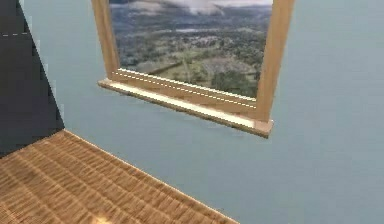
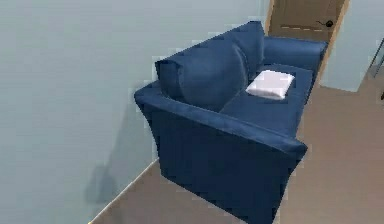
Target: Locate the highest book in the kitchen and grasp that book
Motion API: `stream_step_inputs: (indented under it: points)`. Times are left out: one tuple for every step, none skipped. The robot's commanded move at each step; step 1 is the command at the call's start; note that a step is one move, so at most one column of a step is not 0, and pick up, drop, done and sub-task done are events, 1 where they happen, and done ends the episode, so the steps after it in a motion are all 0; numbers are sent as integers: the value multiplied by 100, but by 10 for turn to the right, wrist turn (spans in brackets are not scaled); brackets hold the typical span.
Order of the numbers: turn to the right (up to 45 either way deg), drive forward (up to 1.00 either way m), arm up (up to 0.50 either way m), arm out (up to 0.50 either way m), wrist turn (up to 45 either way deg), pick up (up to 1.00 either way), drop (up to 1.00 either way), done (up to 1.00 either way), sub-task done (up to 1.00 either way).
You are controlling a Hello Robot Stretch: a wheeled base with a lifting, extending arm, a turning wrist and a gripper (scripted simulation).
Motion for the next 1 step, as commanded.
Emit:
stream_step_inputs:
  points:
    - [0, 10, 0, 0, 0, 0, 0, 0, 0]
